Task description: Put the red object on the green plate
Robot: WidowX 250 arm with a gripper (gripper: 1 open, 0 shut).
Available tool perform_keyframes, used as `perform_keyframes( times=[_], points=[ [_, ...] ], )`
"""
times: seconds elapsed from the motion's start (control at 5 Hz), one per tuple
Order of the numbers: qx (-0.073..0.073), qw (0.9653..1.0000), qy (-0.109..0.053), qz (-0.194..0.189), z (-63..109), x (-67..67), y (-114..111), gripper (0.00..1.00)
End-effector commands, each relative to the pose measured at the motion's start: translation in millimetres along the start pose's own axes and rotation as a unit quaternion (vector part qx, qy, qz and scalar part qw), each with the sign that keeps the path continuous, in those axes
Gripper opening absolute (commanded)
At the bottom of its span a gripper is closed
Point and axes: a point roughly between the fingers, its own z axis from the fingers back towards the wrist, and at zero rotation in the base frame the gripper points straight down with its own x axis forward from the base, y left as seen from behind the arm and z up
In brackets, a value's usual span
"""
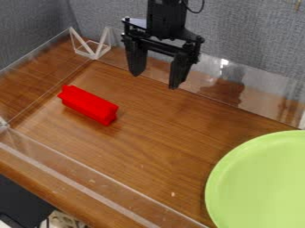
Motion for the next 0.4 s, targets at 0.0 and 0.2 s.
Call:
perform_keyframes(
  times=[0.0,0.2],
  points=[
    [-0.001,0.9981,0.002,0.062,-11.5,-12.4,3.5,1.0],
    [-0.013,0.9845,-0.012,0.174,-28.4,-27.3,31.4,1.0]
  ],
)
